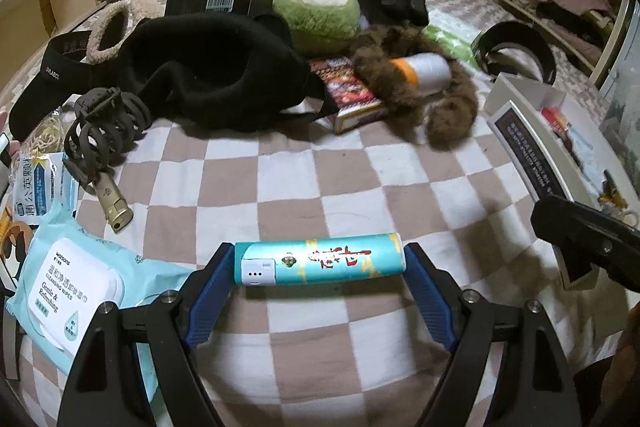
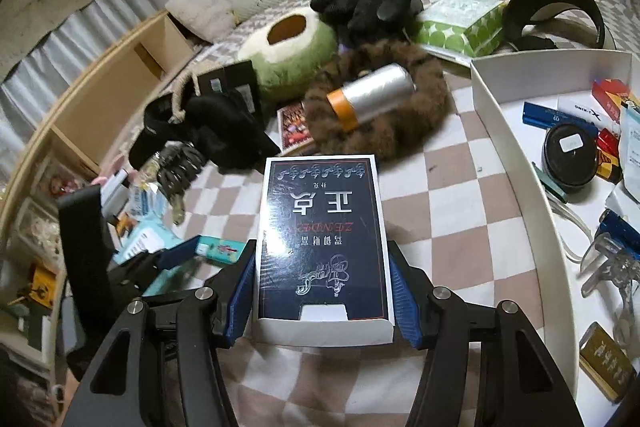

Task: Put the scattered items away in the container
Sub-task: 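Lift and carry the teal lighter and black book box over the white tray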

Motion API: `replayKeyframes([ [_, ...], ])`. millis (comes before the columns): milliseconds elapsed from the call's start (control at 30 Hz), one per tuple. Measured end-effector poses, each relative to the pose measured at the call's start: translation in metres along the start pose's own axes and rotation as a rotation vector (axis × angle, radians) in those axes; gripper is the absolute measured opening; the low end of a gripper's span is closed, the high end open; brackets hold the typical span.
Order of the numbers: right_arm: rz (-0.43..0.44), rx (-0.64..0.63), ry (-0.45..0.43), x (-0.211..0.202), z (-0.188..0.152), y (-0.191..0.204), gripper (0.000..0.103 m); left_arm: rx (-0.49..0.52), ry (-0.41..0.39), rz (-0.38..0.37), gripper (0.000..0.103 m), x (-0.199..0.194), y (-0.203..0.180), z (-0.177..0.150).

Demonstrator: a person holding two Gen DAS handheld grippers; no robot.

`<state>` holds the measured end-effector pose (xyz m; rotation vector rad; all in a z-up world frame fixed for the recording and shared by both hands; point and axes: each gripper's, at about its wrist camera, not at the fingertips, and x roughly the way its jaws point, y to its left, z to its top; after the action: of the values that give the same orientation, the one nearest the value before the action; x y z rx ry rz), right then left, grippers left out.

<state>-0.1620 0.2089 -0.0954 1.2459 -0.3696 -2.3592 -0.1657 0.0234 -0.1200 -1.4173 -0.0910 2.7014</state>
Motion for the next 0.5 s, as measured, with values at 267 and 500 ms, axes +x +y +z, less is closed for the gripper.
replayKeyframes([
  [267,0.099,-0.006,-0.126,-0.038,0.015,0.011,0.061,-0.013,-0.071,-0.075,0.083,-0.031,-0.006,0.018],
  [500,0.149,-0.033,-0.276,-0.084,0.034,0.020,0.061,0.032,-0.185,-0.049,0.083,-0.070,-0.019,0.032],
])
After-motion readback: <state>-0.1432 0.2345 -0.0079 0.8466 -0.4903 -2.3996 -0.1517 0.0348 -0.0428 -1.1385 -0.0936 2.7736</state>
